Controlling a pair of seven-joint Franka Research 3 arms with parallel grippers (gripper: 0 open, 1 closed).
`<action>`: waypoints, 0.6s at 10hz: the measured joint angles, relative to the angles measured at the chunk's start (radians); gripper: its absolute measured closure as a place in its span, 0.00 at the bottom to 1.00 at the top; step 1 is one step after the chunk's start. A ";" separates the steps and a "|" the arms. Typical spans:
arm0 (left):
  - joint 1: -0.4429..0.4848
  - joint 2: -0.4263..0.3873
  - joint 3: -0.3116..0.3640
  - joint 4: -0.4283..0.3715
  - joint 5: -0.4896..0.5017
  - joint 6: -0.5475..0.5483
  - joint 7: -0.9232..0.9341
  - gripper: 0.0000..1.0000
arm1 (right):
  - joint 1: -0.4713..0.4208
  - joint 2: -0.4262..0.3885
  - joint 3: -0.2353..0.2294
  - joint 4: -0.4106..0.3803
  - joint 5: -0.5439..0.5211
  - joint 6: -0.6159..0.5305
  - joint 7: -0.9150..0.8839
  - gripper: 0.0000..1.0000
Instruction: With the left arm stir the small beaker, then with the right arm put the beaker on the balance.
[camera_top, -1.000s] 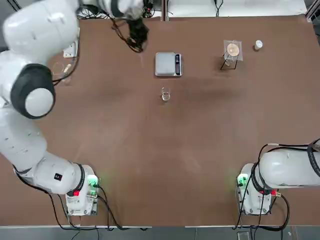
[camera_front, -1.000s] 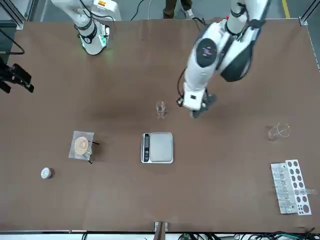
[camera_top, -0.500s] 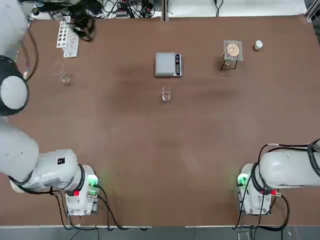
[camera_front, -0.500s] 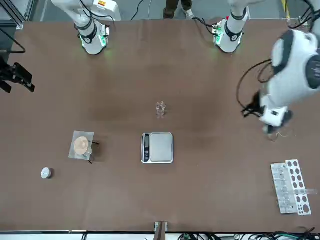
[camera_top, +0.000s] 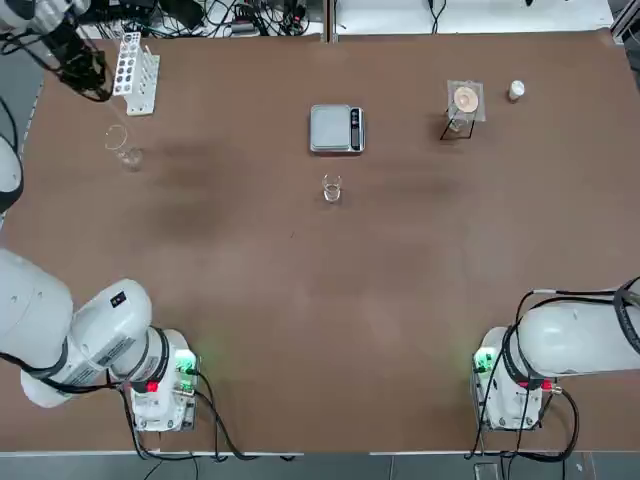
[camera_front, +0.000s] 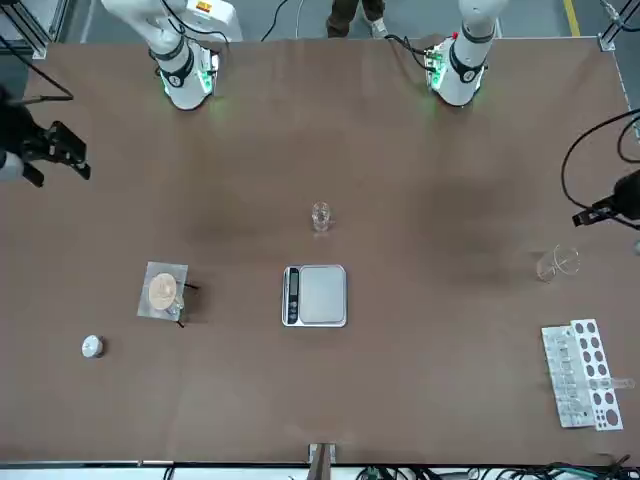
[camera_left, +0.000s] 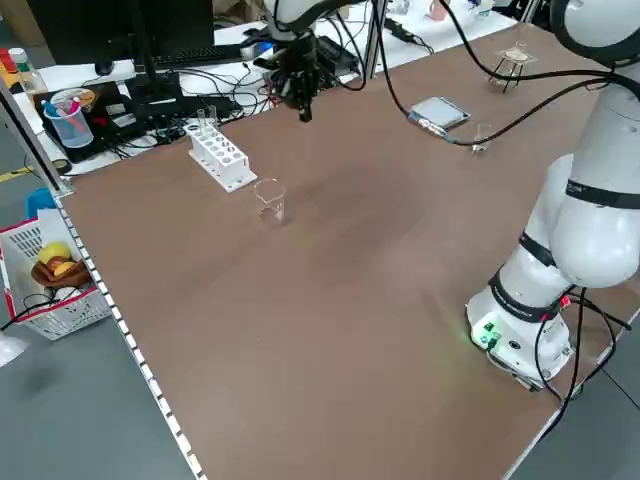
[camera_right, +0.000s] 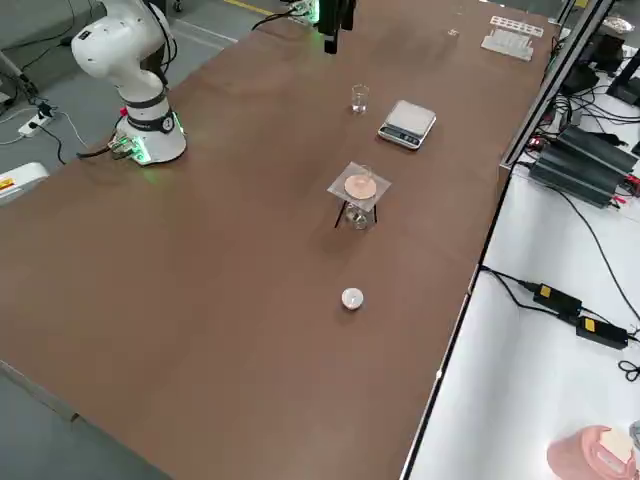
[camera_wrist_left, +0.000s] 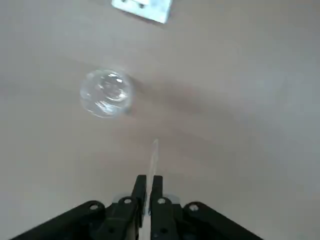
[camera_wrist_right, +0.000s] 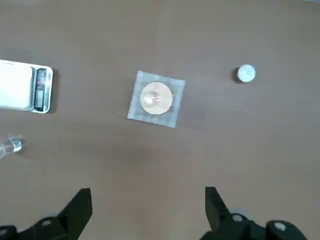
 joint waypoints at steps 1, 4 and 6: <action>0.044 0.002 0.000 -0.002 0.023 0.012 0.069 0.93 | 0.002 0.001 -0.001 -0.002 0.033 0.000 -0.061 0.00; 0.188 0.058 0.003 -0.008 0.038 0.106 0.287 0.93 | 0.001 0.009 -0.008 -0.023 0.142 0.006 -0.303 0.00; 0.205 0.116 0.001 -0.005 0.038 0.152 0.315 0.93 | 0.002 0.024 -0.007 -0.062 0.233 0.050 -0.437 0.00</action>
